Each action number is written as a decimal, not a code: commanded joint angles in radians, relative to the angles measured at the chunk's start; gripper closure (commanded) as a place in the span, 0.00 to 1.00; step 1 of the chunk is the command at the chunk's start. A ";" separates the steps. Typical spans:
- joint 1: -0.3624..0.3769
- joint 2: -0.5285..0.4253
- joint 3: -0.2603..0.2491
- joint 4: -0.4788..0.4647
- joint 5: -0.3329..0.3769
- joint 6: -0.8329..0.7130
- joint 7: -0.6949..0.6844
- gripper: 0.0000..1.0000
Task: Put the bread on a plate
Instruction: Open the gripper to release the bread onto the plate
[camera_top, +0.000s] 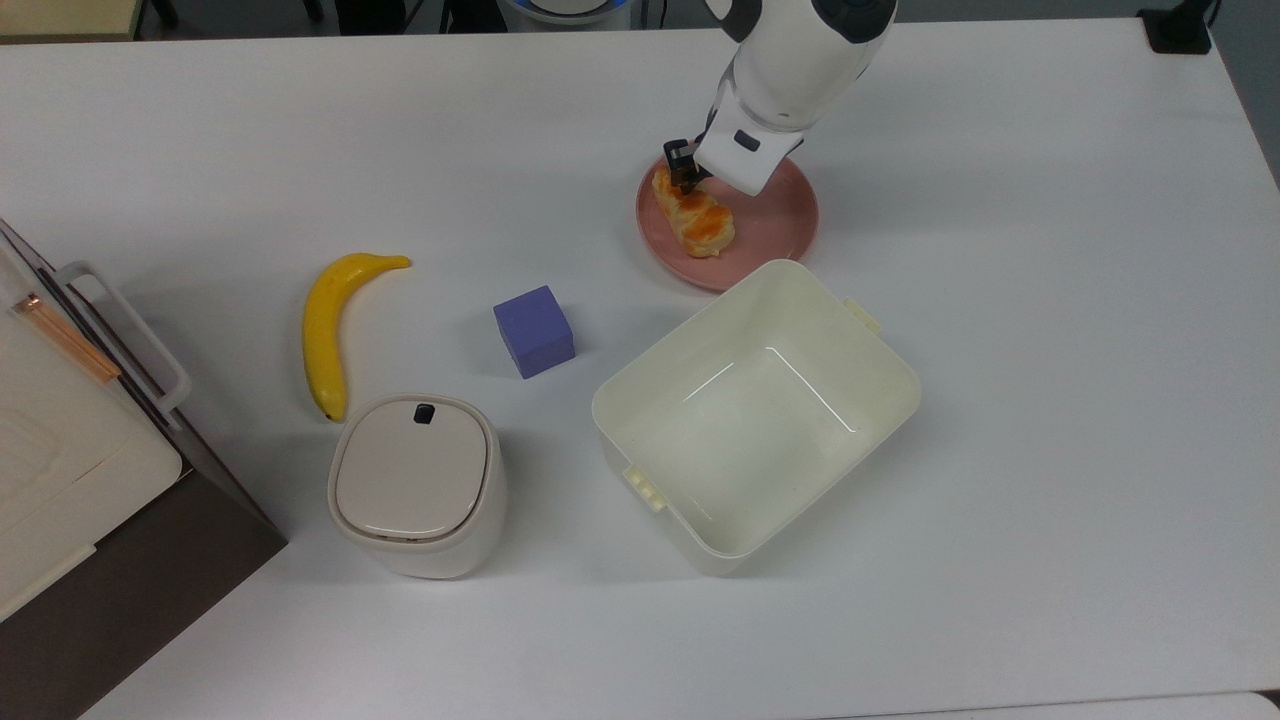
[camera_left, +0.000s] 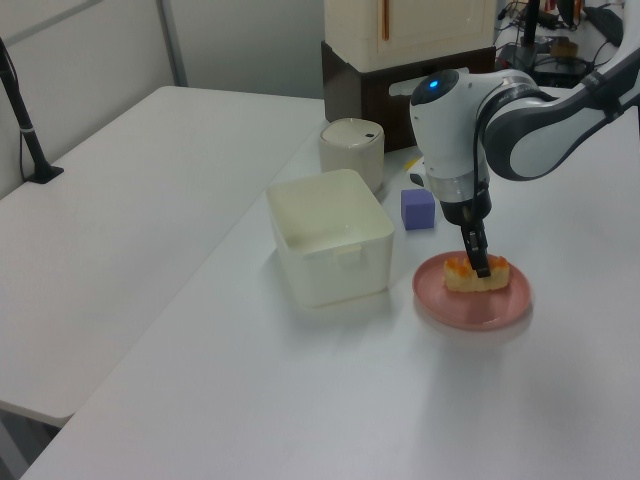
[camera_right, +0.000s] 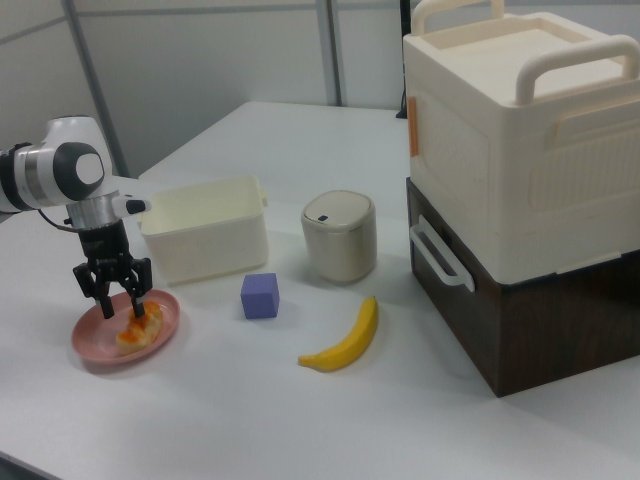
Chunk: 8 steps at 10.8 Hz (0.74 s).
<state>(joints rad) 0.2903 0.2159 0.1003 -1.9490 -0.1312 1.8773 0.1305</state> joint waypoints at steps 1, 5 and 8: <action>0.003 -0.013 -0.010 -0.005 -0.004 0.014 0.028 0.00; -0.025 -0.067 -0.010 0.047 -0.002 -0.025 0.041 0.00; -0.140 -0.153 -0.019 0.203 0.005 -0.198 0.043 0.00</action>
<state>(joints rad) 0.2270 0.1483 0.0930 -1.8401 -0.1330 1.8156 0.1615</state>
